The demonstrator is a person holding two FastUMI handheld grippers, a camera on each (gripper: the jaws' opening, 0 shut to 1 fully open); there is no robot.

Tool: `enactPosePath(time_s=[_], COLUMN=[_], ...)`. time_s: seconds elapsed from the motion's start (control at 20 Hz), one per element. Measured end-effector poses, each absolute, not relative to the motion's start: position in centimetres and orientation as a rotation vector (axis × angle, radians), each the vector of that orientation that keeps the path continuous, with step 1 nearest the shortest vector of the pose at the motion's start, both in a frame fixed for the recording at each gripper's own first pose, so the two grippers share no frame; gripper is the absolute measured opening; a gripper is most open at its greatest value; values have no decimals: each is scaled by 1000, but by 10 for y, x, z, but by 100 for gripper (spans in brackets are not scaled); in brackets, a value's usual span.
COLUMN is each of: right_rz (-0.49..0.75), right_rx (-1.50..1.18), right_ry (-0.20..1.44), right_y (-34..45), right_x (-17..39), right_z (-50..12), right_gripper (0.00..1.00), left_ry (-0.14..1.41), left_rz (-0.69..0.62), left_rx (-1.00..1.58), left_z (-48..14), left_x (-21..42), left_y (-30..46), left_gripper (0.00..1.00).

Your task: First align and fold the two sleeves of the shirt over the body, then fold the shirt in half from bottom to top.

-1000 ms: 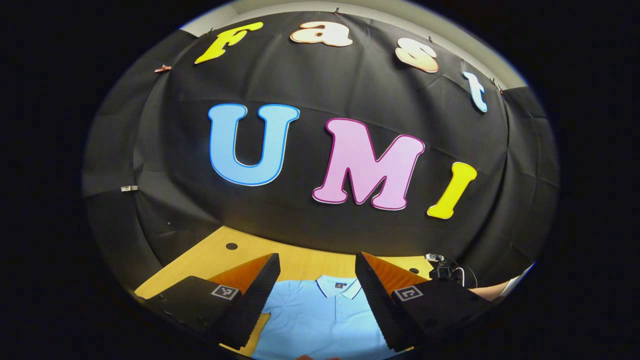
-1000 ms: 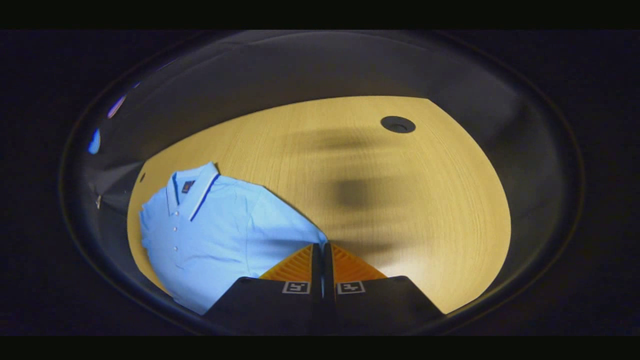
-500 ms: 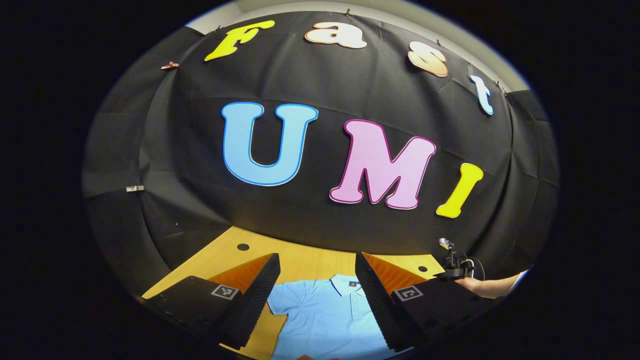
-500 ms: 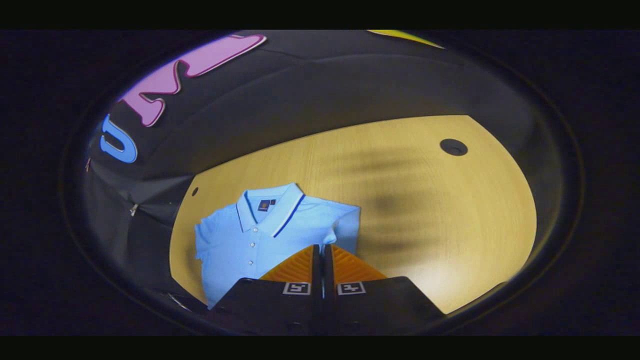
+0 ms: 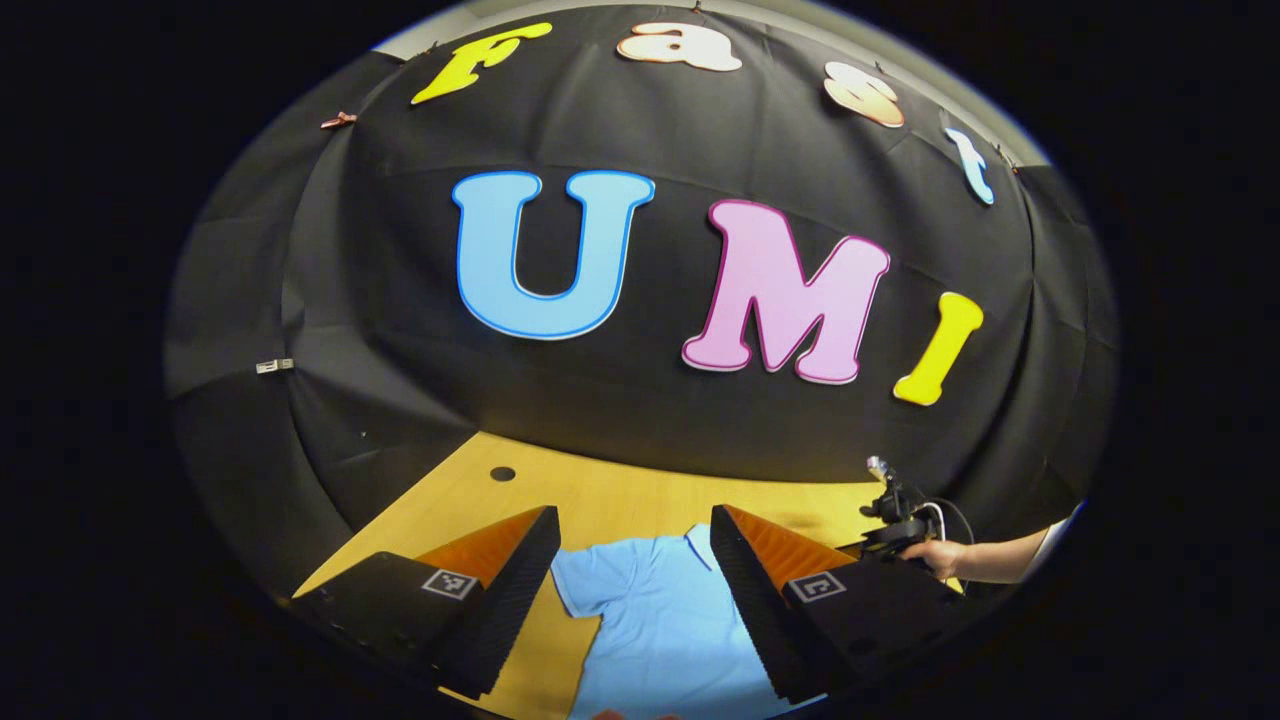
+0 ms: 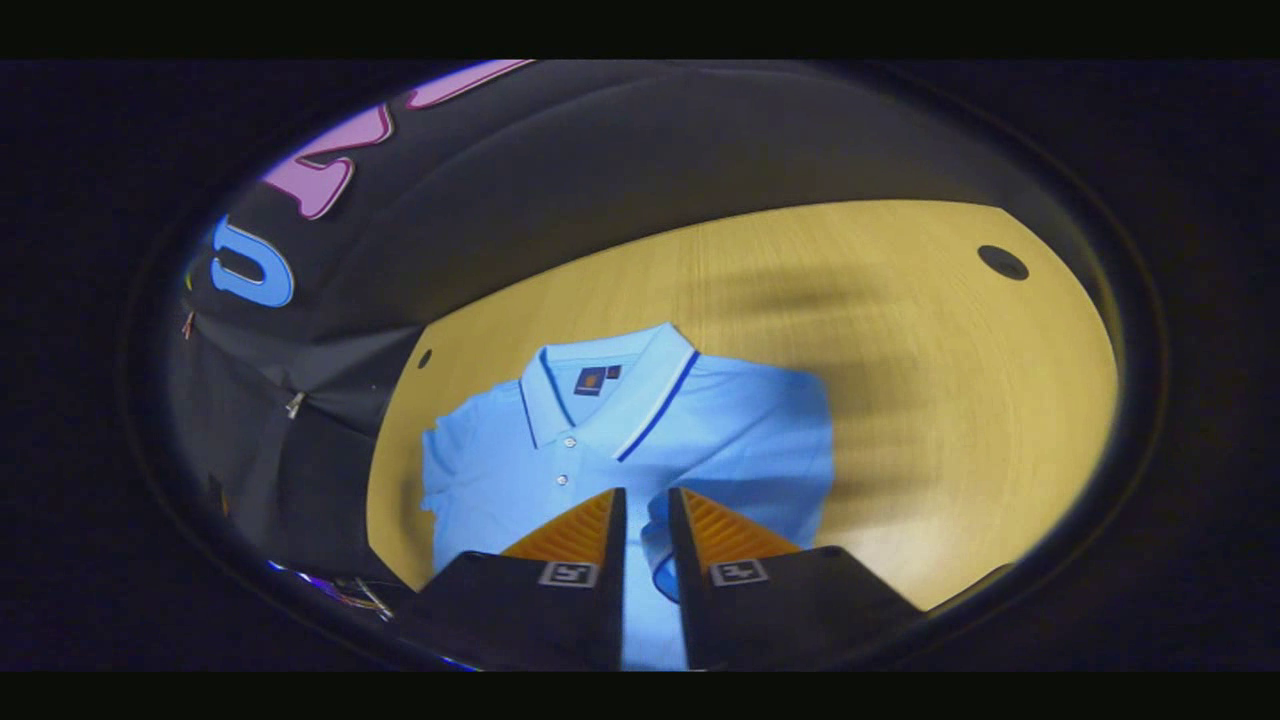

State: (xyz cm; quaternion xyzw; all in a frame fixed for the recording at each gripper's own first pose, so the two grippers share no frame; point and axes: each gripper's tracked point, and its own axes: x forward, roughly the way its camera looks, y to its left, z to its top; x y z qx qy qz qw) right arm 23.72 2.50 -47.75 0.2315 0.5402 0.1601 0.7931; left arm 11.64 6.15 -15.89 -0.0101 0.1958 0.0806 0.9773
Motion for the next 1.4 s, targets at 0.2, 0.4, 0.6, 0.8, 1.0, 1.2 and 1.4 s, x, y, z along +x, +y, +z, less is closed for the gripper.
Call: enactPosePath(time_s=[0.2, 0.4, 0.6, 0.8, 1.0, 1.2, 1.4], right_rz=[365, 386, 410, 400, 343, 274, 240], right_rx=[475, 470, 490, 465, 459, 482, 497], right_ry=[1149, 1096, 1042, 1039, 1028, 1060, 1050], right_y=[27, 23, 16, -15, -58, -90, -105], right_x=[235, 232, 215, 189, 163, 132, 114], right_z=[-471, -449, -418, -402, -392, -393, -392], right_gripper=[76, 89, 89, 89, 90, 91, 91], left_ry=[453, 498, 545, 603, 755, 921, 1012], left_rz=[141, 154, 115, 128, 175, 209, 248], left_rx=[-36, -27, 21, 3, 6, -33, 21], left_z=[-190, -217, -253, -297, -366, -430, -462], left_x=[122, 150, 186, 224, 250, 260, 261], left_y=[62, 76, 92, 114, 143, 158, 176], left_gripper=[96, 97, 97, 97, 97, 97, 97])
